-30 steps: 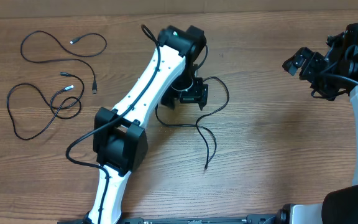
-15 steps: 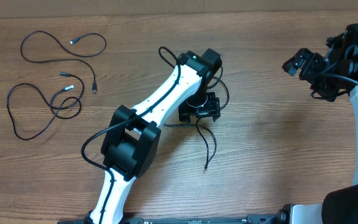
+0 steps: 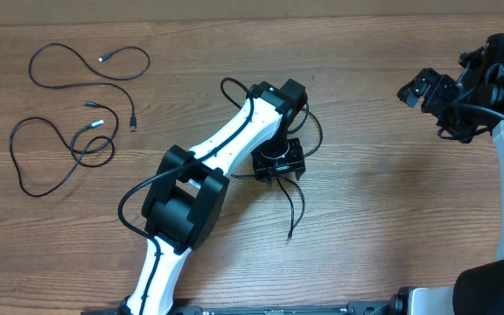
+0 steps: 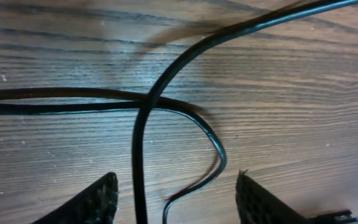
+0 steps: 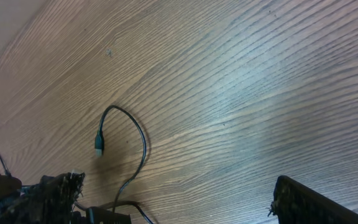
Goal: Untangle cables
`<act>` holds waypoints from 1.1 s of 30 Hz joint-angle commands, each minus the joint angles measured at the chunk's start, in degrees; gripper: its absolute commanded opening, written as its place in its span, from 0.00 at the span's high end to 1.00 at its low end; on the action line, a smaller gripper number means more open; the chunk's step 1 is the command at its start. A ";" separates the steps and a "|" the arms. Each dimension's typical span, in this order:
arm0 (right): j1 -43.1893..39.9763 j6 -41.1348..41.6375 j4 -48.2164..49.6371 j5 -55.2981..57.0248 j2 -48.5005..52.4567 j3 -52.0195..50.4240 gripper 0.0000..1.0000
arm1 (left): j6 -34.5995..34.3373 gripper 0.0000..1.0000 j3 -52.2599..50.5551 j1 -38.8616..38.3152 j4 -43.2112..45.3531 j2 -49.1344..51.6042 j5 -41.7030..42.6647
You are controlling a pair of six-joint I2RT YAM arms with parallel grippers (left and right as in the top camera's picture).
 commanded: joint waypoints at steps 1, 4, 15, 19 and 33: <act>-0.11 0.00 0.22 0.22 0.07 -0.09 0.00 | -0.35 0.47 -0.44 0.42 0.17 0.52 1.16; -0.11 0.02 0.11 0.22 0.07 -0.09 0.00 | 0.13 0.47 -0.46 0.42 0.15 0.52 1.14; -0.11 0.00 -0.17 0.22 0.07 -0.09 0.00 | 3.67 0.96 -0.15 0.63 0.72 0.50 1.81; -0.11 0.02 -0.17 0.20 0.07 -0.09 0.00 | 9.88 0.96 4.11 1.88 -0.70 0.39 8.81; -0.11 0.02 -0.61 0.22 0.07 -0.09 0.00 | 18.60 0.96 48.76 5.57 -19.52 0.33 7.28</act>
